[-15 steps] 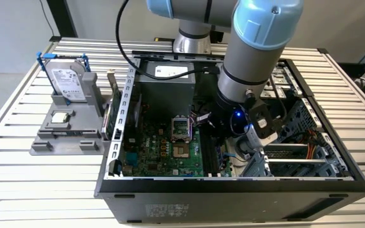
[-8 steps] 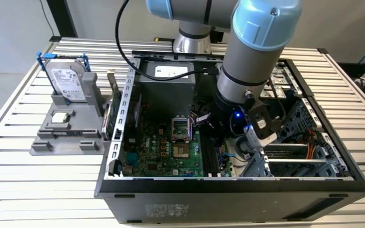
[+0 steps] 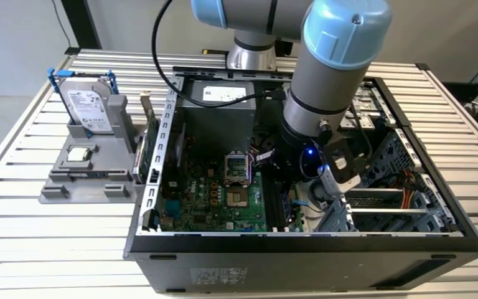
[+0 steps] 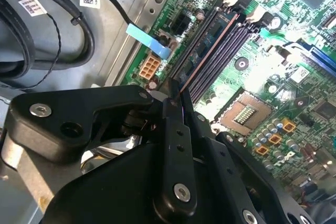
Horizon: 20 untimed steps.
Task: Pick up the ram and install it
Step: 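Insert the ram into the slot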
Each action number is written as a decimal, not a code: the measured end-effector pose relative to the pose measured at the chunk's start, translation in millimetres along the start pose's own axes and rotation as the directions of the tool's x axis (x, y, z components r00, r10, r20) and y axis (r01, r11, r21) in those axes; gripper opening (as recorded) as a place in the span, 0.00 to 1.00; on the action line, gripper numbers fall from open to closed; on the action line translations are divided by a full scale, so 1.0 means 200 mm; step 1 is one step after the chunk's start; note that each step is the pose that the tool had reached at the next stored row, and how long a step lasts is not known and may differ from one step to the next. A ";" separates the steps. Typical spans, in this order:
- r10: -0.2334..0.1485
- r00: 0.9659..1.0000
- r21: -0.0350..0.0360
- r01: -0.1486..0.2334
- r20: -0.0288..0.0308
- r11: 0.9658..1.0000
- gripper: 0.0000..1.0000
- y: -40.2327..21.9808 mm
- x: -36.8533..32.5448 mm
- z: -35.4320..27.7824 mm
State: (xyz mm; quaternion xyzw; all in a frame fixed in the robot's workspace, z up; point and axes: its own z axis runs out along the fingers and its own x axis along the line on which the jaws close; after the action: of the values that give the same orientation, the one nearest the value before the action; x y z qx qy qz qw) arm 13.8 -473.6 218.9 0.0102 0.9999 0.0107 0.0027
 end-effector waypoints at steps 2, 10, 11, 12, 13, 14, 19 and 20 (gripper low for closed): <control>0.000 1.000 0.000 0.000 -0.001 1.000 0.00 0.000 0.000 0.005; 0.004 1.000 0.001 -0.004 -0.002 1.000 0.00 0.000 0.000 0.012; 0.004 1.000 0.001 -0.004 -0.002 1.000 0.00 0.000 0.000 0.012; 0.004 1.000 0.001 -0.004 -0.002 1.000 0.00 0.000 0.000 0.012; 0.004 1.000 0.001 -0.004 -0.002 1.000 0.00 0.000 0.000 0.013; 0.004 1.000 0.000 -0.004 -0.002 1.000 0.00 0.000 0.000 0.013; 0.004 1.000 0.000 -0.004 -0.002 1.000 0.00 0.000 0.000 0.017; 0.004 1.000 0.000 -0.004 -0.002 1.000 0.00 0.000 0.000 0.025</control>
State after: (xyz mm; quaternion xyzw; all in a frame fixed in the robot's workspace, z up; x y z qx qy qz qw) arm 13.9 -473.5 213.9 0.0122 0.9999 0.0106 0.0016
